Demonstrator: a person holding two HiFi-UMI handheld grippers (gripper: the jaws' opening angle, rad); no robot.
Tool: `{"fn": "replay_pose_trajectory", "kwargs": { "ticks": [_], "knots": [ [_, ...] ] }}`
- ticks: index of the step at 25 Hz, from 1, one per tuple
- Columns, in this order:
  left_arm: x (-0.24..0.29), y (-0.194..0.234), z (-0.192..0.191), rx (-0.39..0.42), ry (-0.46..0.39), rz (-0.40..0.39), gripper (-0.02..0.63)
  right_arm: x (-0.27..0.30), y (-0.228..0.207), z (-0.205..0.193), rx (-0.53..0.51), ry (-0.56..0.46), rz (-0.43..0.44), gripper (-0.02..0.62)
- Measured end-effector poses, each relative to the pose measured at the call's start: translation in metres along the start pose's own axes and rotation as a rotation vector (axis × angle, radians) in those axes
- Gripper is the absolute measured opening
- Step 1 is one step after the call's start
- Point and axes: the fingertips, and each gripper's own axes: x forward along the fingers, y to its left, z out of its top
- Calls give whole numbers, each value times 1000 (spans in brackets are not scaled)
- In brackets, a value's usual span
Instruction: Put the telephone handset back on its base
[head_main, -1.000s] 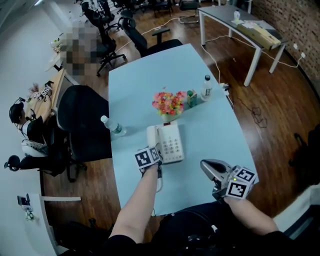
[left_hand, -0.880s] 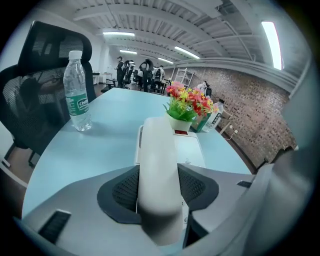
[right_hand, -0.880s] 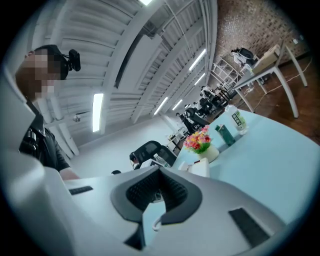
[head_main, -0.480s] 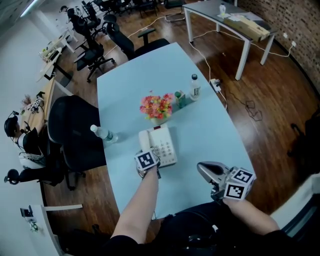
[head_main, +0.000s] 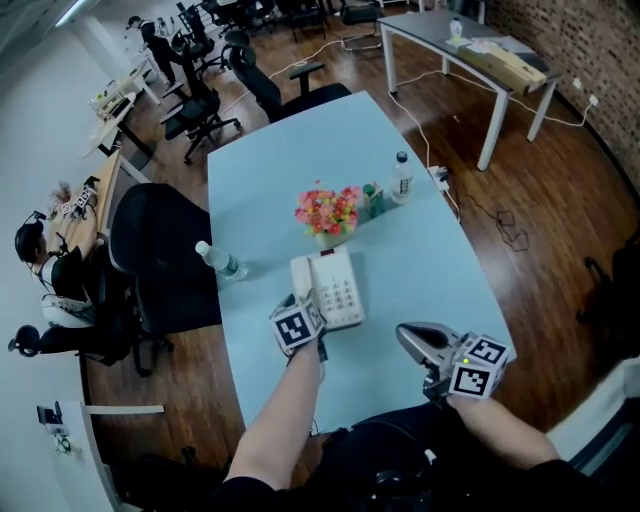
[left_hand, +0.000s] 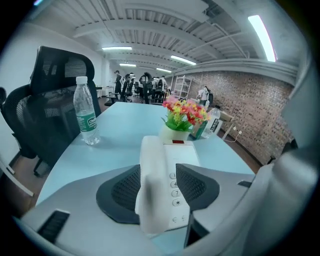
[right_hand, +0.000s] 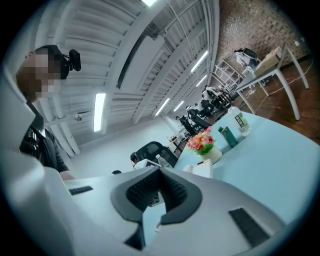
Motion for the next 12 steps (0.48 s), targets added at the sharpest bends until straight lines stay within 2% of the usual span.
{"fn": "replay_pose_trajectory", "kwargs": {
  "ticks": [3,5,6,8,10,12],
  "knots": [
    [-36,-4,10,-63,-66,-89,221,7,14,-2,-7,-6,21,15],
    [-64,-7,13,-117,-115,-200,221,12,26,-6,-28,-6,38,15],
    [-80,-11,13,-145,-136,-283,219,15,32,-7,-39,-7,44,15],
    [-120,-23,13,-205,-173,-476,145,19,40,-9,-27,-19,47,15],
    [-167,-30,16,-252,-210,-633,19,20,45,-9,17,-43,41,15],
    [-208,-26,12,-276,-244,-727,0,21,47,-10,57,-59,29,15]
  ]
}}
